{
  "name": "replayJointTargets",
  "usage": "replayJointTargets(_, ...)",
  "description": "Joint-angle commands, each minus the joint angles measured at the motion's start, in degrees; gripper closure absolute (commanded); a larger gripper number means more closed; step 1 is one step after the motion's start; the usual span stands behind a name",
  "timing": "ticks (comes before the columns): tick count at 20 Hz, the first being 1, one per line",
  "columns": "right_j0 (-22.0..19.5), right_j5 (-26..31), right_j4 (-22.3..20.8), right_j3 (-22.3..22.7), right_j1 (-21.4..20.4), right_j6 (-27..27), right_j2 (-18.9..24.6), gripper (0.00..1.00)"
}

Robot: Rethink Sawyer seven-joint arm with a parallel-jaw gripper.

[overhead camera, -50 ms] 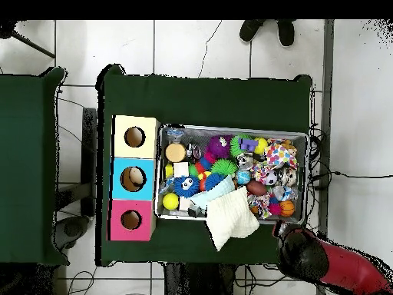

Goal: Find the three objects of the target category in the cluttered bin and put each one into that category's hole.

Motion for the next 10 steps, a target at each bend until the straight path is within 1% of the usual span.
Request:
replayJointTargets(1, 1.4, 1.8, 3.7, 0.9, -0.9, 7.5, 0.5, 0.0)
replayJointTargets(3, 1.3, 2.4, 4.2, 1.0, -1.4, 6.4, 1.1, 0.0)
replayJointTargets(7, 1.7, 1.8, 4.6, 1.2, -1.5, 6.0, 1.5, 0.0)
replayJointTargets(10, 2.3, 2.9, 4.9, 1.5, -2.6, 5.2, 1.8, 0.0)
